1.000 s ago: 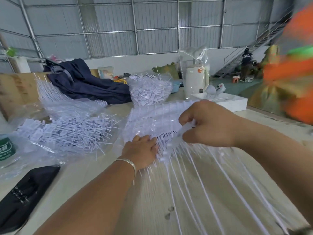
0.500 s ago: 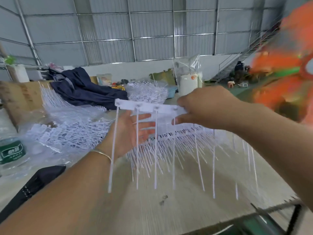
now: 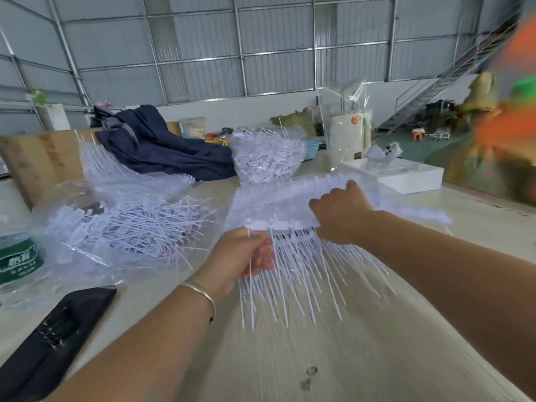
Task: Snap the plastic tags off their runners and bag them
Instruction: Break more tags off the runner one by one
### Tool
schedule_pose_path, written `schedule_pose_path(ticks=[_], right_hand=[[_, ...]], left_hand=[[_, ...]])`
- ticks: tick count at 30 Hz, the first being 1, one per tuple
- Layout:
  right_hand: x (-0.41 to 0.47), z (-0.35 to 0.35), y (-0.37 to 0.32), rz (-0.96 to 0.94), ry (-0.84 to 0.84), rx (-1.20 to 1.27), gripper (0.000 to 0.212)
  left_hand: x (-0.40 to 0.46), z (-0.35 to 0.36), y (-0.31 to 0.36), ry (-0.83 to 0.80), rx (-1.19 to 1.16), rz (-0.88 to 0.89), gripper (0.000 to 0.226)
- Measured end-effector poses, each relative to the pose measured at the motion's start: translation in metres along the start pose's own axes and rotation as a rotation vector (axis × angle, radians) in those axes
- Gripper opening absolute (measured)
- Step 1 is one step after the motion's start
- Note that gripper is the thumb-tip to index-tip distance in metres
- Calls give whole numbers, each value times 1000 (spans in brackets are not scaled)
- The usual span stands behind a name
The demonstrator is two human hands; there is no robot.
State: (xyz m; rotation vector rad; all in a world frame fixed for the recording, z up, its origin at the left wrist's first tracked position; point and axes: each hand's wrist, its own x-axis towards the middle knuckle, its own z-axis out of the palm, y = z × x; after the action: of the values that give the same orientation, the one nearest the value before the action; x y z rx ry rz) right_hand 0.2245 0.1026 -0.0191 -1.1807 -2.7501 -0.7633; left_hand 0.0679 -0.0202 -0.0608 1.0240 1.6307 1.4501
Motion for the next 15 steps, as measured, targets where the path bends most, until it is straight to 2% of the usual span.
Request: schedule_pose_path(ticks=[3, 6, 8, 11, 15], right_hand=[[4, 32, -12, 47, 28, 561, 34], [-2, 52, -34, 133, 50, 1231, 18], [-5, 58, -40, 104, 74, 1331, 10], [-11, 56, -40, 49, 117, 1419, 17], [-20, 50, -39, -28, 149, 1446, 14]], left_hand=[[1, 6, -19, -9, 21, 21, 18], [2, 6, -28, 7, 43, 82, 13], [2, 6, -29, 8, 20, 115, 13], [-2, 4, -29, 62, -56, 123, 18], [-5, -2, -27, 112, -137, 150, 18]])
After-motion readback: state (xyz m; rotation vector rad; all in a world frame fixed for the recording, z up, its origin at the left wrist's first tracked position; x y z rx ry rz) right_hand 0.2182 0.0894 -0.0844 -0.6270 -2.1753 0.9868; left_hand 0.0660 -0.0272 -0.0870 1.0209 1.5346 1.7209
